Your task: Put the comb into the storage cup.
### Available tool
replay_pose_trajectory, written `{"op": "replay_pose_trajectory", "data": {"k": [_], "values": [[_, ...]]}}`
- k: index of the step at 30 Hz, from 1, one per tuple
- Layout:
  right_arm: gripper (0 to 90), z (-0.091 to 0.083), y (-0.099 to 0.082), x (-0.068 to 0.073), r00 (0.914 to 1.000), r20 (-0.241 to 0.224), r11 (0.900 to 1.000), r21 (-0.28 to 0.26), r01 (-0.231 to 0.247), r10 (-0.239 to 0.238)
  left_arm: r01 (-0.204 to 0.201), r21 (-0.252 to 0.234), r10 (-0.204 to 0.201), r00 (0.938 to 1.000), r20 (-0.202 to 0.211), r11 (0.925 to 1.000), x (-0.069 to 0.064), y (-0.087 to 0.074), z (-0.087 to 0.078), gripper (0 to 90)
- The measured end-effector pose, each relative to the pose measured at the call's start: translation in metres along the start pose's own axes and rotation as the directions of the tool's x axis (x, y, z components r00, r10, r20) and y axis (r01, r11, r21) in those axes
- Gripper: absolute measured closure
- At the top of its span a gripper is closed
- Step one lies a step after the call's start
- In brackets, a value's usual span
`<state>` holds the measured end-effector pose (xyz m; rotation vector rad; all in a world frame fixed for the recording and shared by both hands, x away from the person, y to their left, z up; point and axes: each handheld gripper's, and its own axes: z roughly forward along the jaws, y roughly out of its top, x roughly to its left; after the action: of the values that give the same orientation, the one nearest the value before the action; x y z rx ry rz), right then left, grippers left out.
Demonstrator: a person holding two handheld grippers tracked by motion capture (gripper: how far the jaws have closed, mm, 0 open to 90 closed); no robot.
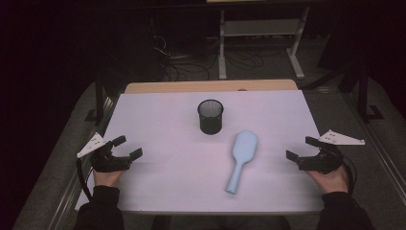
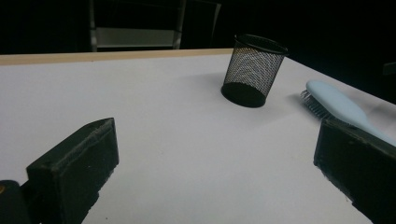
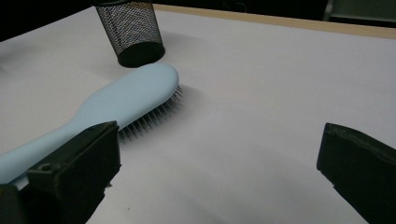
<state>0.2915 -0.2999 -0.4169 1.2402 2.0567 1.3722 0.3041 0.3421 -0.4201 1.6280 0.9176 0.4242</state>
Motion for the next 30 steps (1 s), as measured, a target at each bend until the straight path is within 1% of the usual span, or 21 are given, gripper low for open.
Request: {"op": "replay_pose_trajectory", "data": {"k": [4,6,8,10,13,18,19,21,25,30], "values": [[0.0,0.000,0.001,0.000,1.0000,-0.004,0.9999,-0.010,-0.004,0.004,0.007,-0.011,-0.007,1.0000,-0.001,0.9999,0.000,0.000,-0.002,0.0],[0.0,0.000,0.001,0.000,1.0000,-0.005,1.0000,-0.006,-0.004,0.004,0.020,-0.012,-0.020,0.9998,0.000,0.9997,0.001,-0.001,-0.001,0.0],[0.0,-0.001,0.001,0.000,1.0000,-0.006,1.0000,-0.008,-0.002,0.002,0.017,0.000,-0.017,0.9999,-0.001,0.9999,0.001,-0.001,0.000,0.0],[0.0,-0.002,0.001,0.000,1.0000,-0.007,0.9999,-0.013,-0.005,0.005,0.007,0.006,-0.007,1.0000,0.006,1.0000,0.000,-0.001,0.002,0.0],[0.0,-0.003,0.003,0.000,1.0000,-0.006,0.9998,-0.018,-0.004,0.004,0.004,0.013,-0.004,1.0000,0.008,0.9999,-0.001,-0.002,0.003,0.0],[0.0,-0.004,0.004,0.001,0.9999,-0.010,0.9998,-0.019,-0.003,0.003,0.006,0.012,-0.006,1.0000,0.006,0.9999,-0.001,-0.002,0.003,0.0],[0.0,-0.004,0.004,0.003,0.9999,-0.008,0.9998,-0.019,0.008,-0.008,0.004,0.013,-0.004,1.0000,0.006,0.9999,-0.001,-0.002,0.003,0.0],[0.0,-0.005,0.005,0.005,0.9998,-0.011,0.9997,-0.019,0.014,-0.014,0.001,0.015,-0.002,1.0000,0.006,0.9999,-0.001,-0.002,0.003,0.0],[0.0,-0.005,0.009,0.007,0.9994,0.001,0.9992,-0.020,0.035,-0.035,-0.002,0.021,0.002,1.0000,0.005,0.9998,-0.001,-0.002,0.004,0.0],[0.0,-0.008,0.014,0.008,0.9994,0.001,0.9989,-0.032,0.034,-0.034,0.000,0.021,0.000,1.0000,0.000,0.9998,-0.001,-0.002,0.003,0.0]]}}
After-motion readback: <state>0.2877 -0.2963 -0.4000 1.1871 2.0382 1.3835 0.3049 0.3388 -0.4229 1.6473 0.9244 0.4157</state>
